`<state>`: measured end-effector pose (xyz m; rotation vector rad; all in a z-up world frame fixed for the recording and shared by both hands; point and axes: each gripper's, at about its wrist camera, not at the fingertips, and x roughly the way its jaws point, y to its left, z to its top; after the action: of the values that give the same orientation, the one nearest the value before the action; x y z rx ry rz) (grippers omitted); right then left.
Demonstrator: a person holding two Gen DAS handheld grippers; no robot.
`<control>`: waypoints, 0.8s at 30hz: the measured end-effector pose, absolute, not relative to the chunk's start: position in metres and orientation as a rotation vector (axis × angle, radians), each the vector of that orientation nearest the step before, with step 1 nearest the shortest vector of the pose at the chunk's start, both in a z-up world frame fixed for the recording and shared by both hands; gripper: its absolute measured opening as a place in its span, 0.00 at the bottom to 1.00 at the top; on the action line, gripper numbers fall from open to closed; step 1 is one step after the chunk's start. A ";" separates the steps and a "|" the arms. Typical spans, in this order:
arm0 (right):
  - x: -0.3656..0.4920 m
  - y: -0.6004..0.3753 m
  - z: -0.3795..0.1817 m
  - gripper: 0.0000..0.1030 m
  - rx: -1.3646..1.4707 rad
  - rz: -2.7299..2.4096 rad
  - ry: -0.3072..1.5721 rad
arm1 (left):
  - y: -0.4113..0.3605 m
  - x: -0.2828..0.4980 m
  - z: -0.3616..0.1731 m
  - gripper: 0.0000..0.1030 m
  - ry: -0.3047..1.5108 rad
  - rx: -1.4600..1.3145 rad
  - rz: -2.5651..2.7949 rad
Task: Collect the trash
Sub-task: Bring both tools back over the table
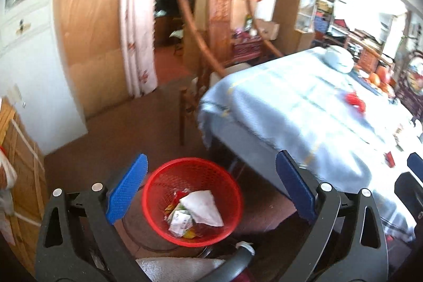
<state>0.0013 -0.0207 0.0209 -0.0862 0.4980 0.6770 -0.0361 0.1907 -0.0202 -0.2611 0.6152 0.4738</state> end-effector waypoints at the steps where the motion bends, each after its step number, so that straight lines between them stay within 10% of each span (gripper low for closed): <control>1: -0.004 -0.031 0.024 0.80 -0.077 0.660 0.479 | 0.182 -0.039 -0.015 0.92 0.598 -0.241 0.461; 24: -0.065 -0.247 0.045 0.94 0.173 0.263 0.233 | -0.016 -0.030 0.022 0.93 0.479 0.130 0.099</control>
<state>-0.0651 -0.2472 0.0453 0.1727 0.2333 0.2628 -0.0300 -0.0157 0.0222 0.1296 0.4787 0.0995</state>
